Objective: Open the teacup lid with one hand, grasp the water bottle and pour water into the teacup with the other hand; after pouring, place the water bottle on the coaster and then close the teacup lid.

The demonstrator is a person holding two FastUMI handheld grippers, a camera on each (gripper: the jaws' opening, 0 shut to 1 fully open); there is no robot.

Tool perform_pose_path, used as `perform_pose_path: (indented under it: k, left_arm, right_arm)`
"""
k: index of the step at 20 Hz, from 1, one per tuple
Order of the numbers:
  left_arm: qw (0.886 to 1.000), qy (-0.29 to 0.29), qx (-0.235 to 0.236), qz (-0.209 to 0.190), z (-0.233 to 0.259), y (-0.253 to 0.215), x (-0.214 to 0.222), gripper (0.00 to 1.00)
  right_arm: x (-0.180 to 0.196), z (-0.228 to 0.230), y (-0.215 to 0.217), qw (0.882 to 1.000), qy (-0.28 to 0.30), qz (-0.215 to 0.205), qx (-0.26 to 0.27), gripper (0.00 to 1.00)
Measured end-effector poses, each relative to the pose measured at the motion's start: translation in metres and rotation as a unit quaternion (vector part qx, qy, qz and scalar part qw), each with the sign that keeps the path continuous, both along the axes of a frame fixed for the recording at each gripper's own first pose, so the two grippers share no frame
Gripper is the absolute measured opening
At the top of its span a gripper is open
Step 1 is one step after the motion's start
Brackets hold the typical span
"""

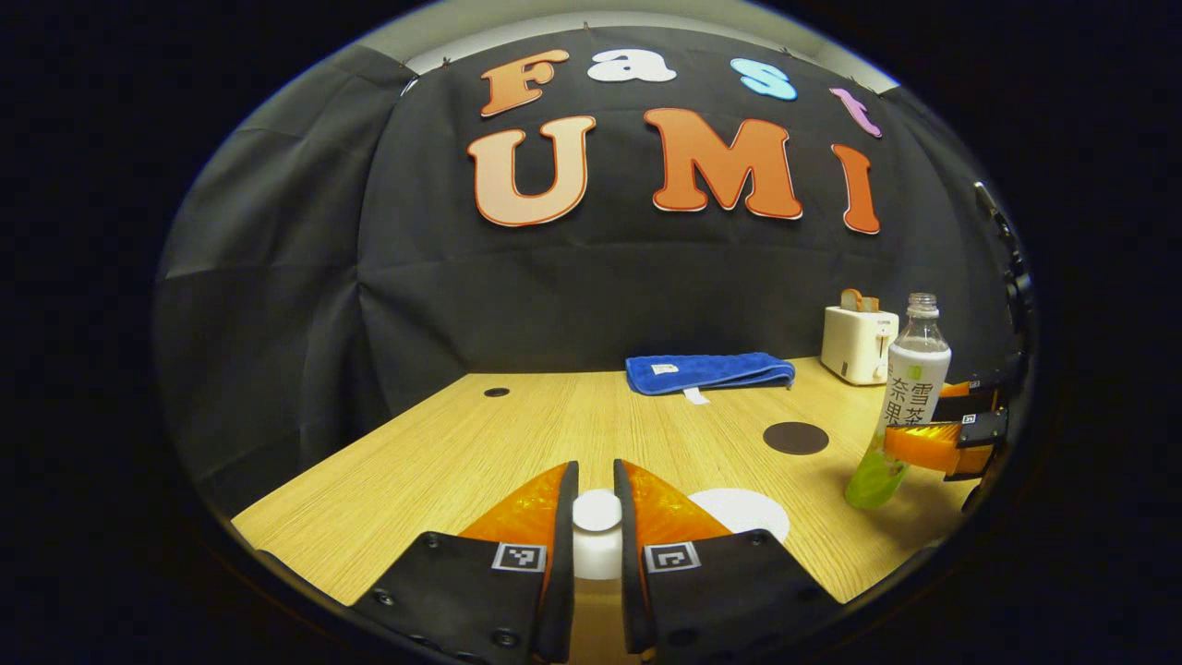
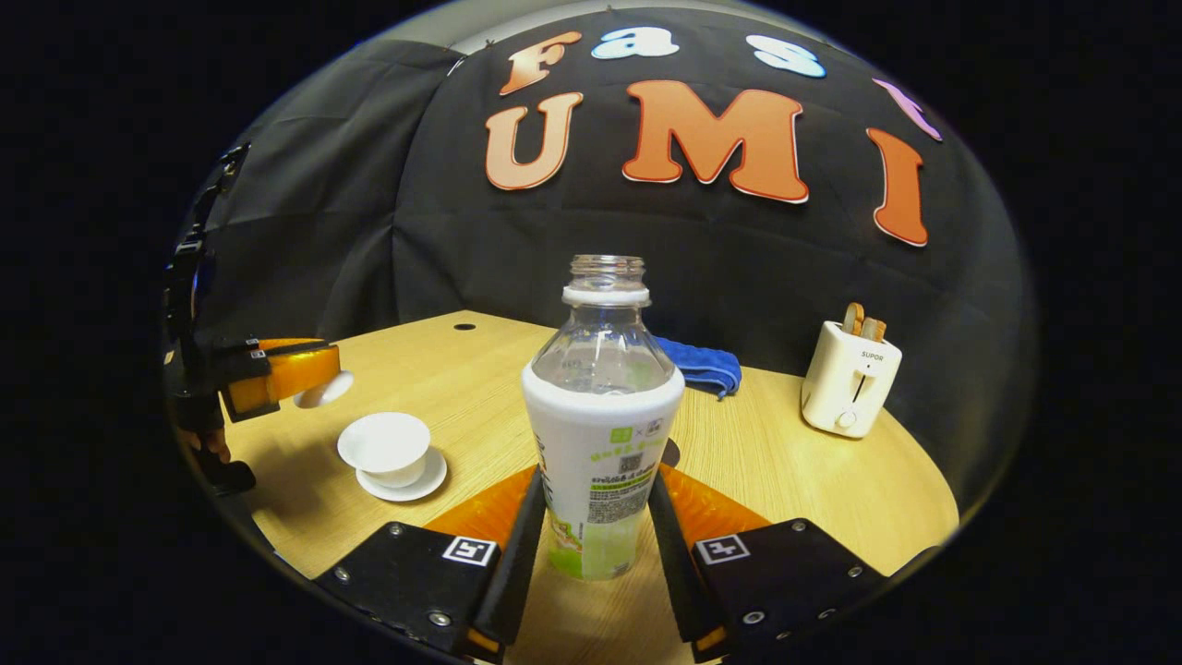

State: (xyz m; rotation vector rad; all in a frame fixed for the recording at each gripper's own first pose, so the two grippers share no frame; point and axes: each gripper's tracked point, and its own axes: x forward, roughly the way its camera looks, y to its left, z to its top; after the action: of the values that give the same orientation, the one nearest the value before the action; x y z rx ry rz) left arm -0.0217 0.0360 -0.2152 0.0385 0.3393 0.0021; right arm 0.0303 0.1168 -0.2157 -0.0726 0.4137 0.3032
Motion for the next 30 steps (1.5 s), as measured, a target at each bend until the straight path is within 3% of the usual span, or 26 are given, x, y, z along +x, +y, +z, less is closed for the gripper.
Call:
perform_pose_path:
  k: [4,5,6,11,15,16,20,26,30]
  left_arm:
    - [1.000,0.005,-0.004,0.016,-0.004,0.019,-0.006,0.25]
    - [1.000,0.005,-0.003,0.020,-0.005,0.024,-0.006,0.22]
    - [1.000,0.006,-0.004,0.023,-0.005,0.029,-0.008,0.25]
    - [0.999,0.009,-0.003,0.036,-0.007,0.046,-0.014,0.25]
    - [0.999,0.009,-0.004,0.041,-0.009,0.057,-0.017,0.25]
    - [0.999,0.009,-0.006,0.042,-0.008,0.059,-0.018,0.22]
    - [0.999,0.012,-0.006,0.047,-0.010,0.069,-0.024,0.24]
    - [0.999,0.011,0.001,0.047,-0.010,0.078,-0.026,0.22]
    - [0.999,0.013,0.001,0.046,-0.011,0.082,-0.031,0.24]
  right_arm:
    - [0.005,0.014,-0.003,0.997,-0.028,0.011,-0.075,0.60]
    - [0.007,0.017,-0.005,0.994,-0.036,0.014,-0.099,0.59]
    - [0.010,0.019,-0.004,0.991,-0.043,0.018,-0.122,0.64]
    - [0.020,0.017,0.001,0.974,-0.058,0.044,-0.215,0.62]
    - [0.027,0.025,0.003,0.952,-0.081,0.060,-0.289,0.62]
    - [0.028,0.026,0.004,0.947,-0.087,0.065,-0.302,0.62]
    - [0.028,0.024,0.017,0.933,-0.099,0.084,-0.336,0.62]
    - [0.030,0.020,0.024,0.899,-0.121,0.109,-0.407,0.63]
    - [0.031,0.021,0.028,0.867,-0.152,0.121,-0.459,0.62]
